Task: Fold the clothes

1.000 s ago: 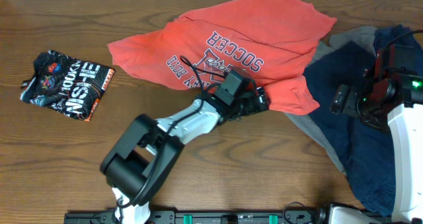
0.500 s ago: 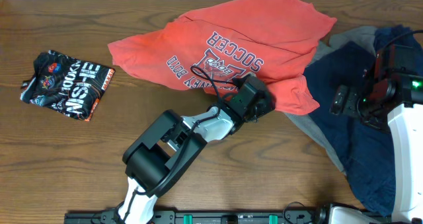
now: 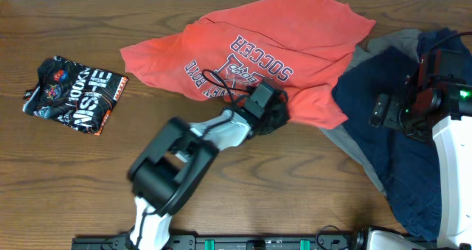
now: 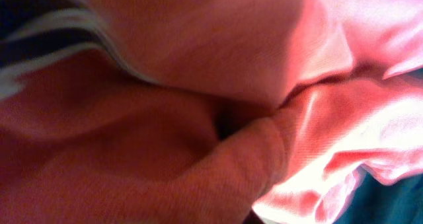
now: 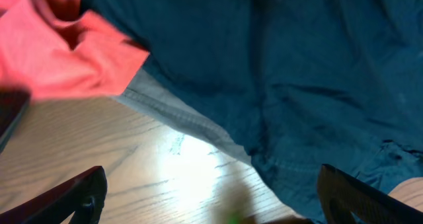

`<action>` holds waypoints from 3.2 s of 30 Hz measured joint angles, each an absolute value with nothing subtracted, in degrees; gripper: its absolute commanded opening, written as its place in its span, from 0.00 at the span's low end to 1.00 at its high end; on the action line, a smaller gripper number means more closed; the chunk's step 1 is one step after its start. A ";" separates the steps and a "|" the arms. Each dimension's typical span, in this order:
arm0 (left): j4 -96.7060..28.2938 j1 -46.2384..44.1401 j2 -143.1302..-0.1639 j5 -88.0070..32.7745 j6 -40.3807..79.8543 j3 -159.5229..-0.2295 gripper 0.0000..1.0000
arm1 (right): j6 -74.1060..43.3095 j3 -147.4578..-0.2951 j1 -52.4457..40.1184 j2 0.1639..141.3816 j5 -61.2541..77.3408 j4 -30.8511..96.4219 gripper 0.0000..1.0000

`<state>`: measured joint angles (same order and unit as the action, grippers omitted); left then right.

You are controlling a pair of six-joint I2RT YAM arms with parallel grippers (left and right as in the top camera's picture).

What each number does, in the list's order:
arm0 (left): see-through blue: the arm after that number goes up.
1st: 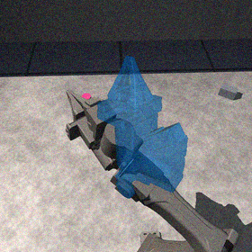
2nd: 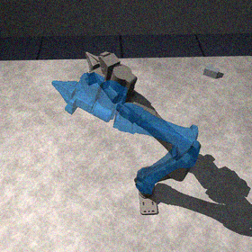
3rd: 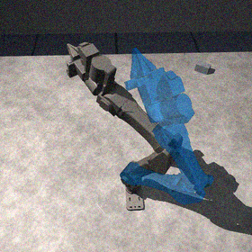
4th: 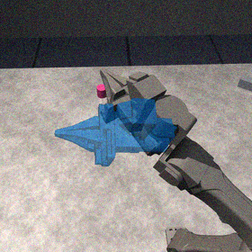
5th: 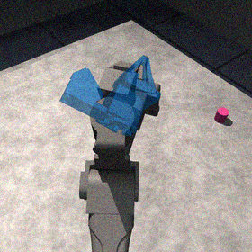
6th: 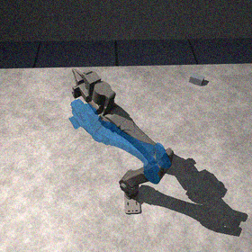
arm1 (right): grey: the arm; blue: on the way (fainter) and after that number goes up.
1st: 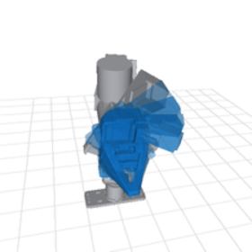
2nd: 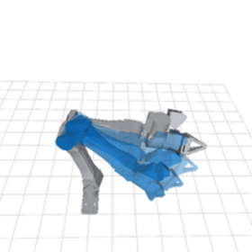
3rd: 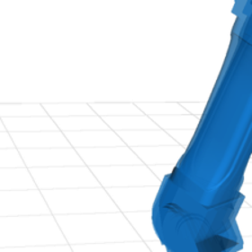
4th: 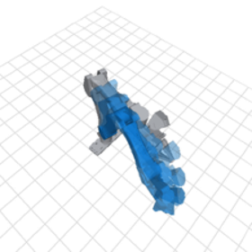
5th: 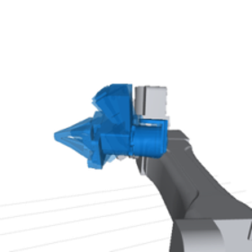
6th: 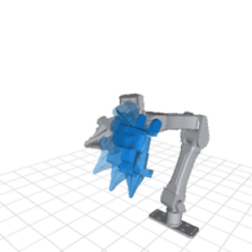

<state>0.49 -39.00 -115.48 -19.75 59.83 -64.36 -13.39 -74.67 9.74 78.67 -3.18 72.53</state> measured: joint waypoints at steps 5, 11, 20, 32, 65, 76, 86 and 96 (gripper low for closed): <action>-34.87 -34.02 -106.74 -18.79 50.43 -64.05 0.06 | -12.53 -74.67 9.80 78.89 -3.64 71.20 0.96; -60.31 -25.06 -98.45 -8.14 41.85 -63.72 0.06 | -6.55 -74.76 9.87 83.13 0.64 70.41 0.73; -63.59 -19.38 -95.04 -3.66 37.23 -63.46 0.06 | 0.62 -74.81 5.23 95.24 10.35 67.75 0.69; -62.48 -19.29 -95.04 -3.01 36.97 -60.77 0.06 | 2.87 -74.85 -6.72 111.44 13.41 49.56 0.63; -60.40 -19.29 -95.04 -2.96 36.97 -60.34 0.06 | -14.76 -77.76 37.45 117.19 4.19 33.61 0.79; -60.16 -19.29 -95.04 -2.96 36.97 -60.34 0.06 | -3.25 -76.53 21.98 105.67 23.20 44.18 0.85; -59.66 -19.29 -95.04 -2.96 36.29 -60.34 0.06 | -11.55 -76.25 7.51 112.31 16.67 42.46 0.86; -59.09 -19.29 -95.04 -2.94 35.97 -60.34 0.06 | -20.67 -76.16 4.10 115.37 11.68 32.99 0.82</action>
<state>-59.09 -19.29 -95.04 -2.94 35.97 -60.34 -20.67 -76.16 4.10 115.37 11.68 32.99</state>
